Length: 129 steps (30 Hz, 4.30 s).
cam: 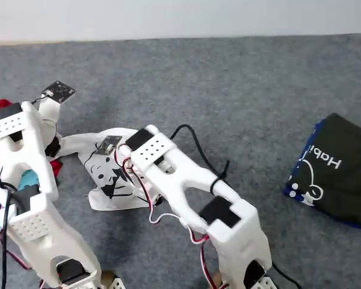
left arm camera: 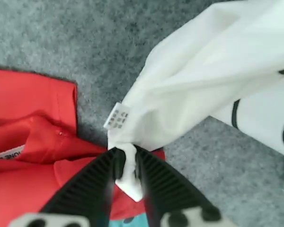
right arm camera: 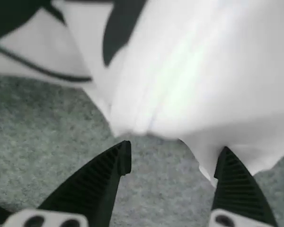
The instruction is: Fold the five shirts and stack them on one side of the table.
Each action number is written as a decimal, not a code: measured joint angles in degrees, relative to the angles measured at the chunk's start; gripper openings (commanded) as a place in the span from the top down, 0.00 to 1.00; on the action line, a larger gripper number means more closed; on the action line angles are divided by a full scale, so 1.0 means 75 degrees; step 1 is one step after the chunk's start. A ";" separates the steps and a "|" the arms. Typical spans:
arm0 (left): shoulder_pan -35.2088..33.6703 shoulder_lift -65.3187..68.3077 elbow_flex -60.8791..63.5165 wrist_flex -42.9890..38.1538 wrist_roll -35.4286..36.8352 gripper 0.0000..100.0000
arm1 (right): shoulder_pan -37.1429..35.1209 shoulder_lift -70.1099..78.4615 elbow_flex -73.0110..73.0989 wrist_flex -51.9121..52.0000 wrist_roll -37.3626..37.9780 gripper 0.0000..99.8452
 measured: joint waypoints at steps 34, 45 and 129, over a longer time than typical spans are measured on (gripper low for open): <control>-0.0070 0.0000 0.0000 -0.0035 0.0000 0.99 | -0.0797 0.1266 -0.2239 0.1395 -0.0774 0.71; -0.0070 0.0000 0.0000 -0.0035 0.0000 0.99 | -0.0305 0.1489 -0.2239 0.0610 -0.0410 0.85; 0.2262 -1.0526 -0.2286 0.2954 0.0539 0.99 | 0.6529 -0.8533 -0.8416 0.1090 0.6423 0.99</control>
